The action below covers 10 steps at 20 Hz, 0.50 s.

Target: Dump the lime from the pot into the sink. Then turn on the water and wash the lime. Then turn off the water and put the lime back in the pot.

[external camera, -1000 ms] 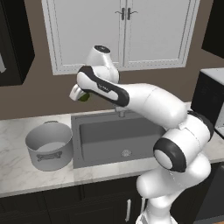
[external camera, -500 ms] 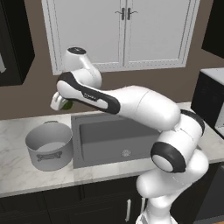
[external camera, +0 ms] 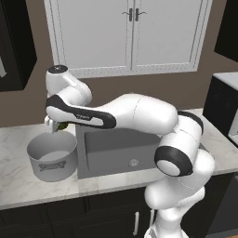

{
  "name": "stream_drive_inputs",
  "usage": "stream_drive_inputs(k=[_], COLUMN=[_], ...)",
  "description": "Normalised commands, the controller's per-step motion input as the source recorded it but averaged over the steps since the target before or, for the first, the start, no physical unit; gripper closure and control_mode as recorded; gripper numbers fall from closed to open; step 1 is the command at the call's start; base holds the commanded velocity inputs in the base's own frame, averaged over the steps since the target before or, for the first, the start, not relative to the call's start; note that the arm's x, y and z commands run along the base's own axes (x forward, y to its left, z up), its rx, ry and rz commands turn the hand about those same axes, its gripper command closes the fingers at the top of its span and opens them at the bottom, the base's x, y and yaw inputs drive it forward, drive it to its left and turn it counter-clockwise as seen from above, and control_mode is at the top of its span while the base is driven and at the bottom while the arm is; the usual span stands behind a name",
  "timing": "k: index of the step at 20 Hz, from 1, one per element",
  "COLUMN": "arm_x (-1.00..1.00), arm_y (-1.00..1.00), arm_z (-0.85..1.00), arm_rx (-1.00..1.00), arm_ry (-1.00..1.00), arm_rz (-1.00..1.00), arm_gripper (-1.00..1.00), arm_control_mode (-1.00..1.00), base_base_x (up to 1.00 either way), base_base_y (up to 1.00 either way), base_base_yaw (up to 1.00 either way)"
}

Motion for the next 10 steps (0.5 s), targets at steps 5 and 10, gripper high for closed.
stream_drive_inputs(k=[5,10], arm_x=[0.00,0.00], arm_y=[0.26,0.18], arm_z=[-0.47,-0.49], arm_rx=[-0.07,-0.06], arm_ry=[0.04,0.08], arm_rz=[0.02,0.00], arm_gripper=[1.00,1.00], arm_control_mode=[-1.00,-1.00], base_base_x=[0.00,0.00], base_base_y=[0.00,0.00], base_base_yaw=[0.00,0.00])
